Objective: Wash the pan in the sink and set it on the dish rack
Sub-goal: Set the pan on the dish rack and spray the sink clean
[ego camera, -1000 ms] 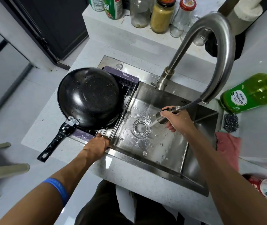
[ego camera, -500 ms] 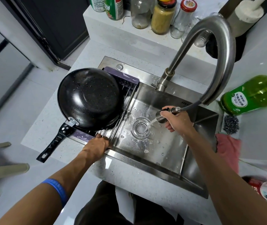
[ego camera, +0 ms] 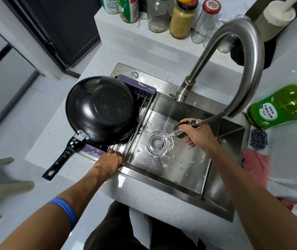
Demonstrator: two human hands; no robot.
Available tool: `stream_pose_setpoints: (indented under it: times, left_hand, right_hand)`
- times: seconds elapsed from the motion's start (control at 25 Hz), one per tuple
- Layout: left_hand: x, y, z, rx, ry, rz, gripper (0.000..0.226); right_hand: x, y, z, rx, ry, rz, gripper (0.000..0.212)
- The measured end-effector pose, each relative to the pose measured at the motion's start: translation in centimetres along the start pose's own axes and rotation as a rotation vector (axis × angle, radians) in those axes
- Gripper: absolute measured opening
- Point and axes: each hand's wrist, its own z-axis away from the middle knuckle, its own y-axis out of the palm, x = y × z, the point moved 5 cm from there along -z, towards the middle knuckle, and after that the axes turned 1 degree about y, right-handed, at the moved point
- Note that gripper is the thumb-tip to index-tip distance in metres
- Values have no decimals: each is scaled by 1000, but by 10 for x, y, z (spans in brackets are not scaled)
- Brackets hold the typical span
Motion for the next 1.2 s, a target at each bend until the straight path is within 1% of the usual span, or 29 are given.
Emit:
stream_pose_setpoints:
  times: [0.2, 0.4, 0.52, 0.6, 0.72, 0.84, 0.96, 1.12, 1.2]
  left_hand:
    - [-2, -2, 0, -11, 3, -17, 30]
    - [-1, -2, -1, -15, 7, 8, 30]
    - [0, 0, 0, -19, -1, 9, 28]
    - [0, 0, 0, -29, 0, 10, 29]
    - [0, -1, -1, -17, -2, 0, 31]
    - [-1, -2, -2, -11, -10, -7, 33]
    - [0, 1, -1, 15, -37, -28, 34]
    - [3, 4, -3, 22, -42, -37, 36]
    - [1, 4, -4, 12, -40, -24, 37]
  right_hand:
    - [0, -6, 2, -25, -5, 23, 6]
    - [8, 5, 7, 31, -16, -19, 6]
    - [8, -4, 5, -18, -13, -3, 9]
    - [3, -8, 4, -22, -2, 35, 7]
    - [5, 12, 12, 65, 10, -7, 8]
    - [17, 41, 13, 161, -25, -71, 15]
    - [24, 55, 9, 132, -33, -185, 11]
    - [23, 71, 17, 153, -8, -185, 15]
    - [23, 68, 17, 121, -12, -212, 12]
